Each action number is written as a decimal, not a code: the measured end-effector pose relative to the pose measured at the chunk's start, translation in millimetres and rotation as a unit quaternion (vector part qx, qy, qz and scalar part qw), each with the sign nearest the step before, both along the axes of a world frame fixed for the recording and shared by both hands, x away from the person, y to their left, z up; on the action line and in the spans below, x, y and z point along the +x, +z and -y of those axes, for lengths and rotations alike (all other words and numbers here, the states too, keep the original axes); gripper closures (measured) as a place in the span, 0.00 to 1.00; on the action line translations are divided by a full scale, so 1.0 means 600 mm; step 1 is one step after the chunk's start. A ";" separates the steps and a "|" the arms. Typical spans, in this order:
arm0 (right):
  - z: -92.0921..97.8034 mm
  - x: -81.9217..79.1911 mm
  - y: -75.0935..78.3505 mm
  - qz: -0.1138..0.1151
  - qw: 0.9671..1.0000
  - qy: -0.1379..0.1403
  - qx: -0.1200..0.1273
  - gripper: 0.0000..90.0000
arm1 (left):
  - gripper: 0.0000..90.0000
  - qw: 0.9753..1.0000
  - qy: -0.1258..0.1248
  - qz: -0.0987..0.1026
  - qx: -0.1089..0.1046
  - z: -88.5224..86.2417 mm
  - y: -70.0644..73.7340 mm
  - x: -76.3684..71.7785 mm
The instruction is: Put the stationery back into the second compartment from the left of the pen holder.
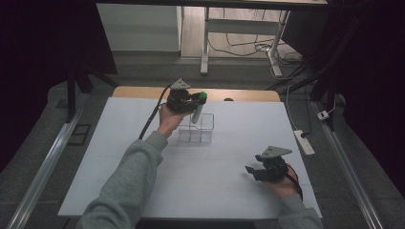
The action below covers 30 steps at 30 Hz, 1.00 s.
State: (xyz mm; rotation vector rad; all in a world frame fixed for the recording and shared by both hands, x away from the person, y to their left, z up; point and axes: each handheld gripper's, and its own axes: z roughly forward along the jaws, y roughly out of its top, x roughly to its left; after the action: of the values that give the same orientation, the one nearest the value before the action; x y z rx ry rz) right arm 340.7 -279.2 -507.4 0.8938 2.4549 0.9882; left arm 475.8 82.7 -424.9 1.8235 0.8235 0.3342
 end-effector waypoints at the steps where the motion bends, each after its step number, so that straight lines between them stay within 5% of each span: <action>1: 0.000 0.000 0.000 0.000 1.000 0.000 0.000 0.41 | 0.67 1.000 0.002 -0.001 0.000 -0.002 -0.001 -0.001; 3: -0.001 -0.001 0.001 0.002 1.000 0.000 0.000 0.41 | 0.56 1.000 0.003 -0.003 0.000 -0.006 -0.002 -0.004; 8: -0.002 -0.001 0.001 0.003 1.000 0.001 -0.001 0.41 | 0.46 1.000 -0.003 -0.015 0.000 -0.019 0.000 -0.010; 17: -0.001 -0.002 0.002 0.004 1.000 -0.002 0.001 0.41 | 0.44 0.999 -0.014 -0.006 0.037 -0.037 0.005 -0.036; 30: 0.000 -0.003 0.005 0.008 1.000 -0.003 0.004 0.41 | 0.44 0.997 -0.034 -0.006 0.076 -0.093 0.004 -0.111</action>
State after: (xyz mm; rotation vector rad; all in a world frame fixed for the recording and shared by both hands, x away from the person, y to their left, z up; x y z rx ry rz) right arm 338.8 -279.5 -504.1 0.8924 2.4357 1.0003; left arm 408.9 138.4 -422.6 1.9919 0.7602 0.3493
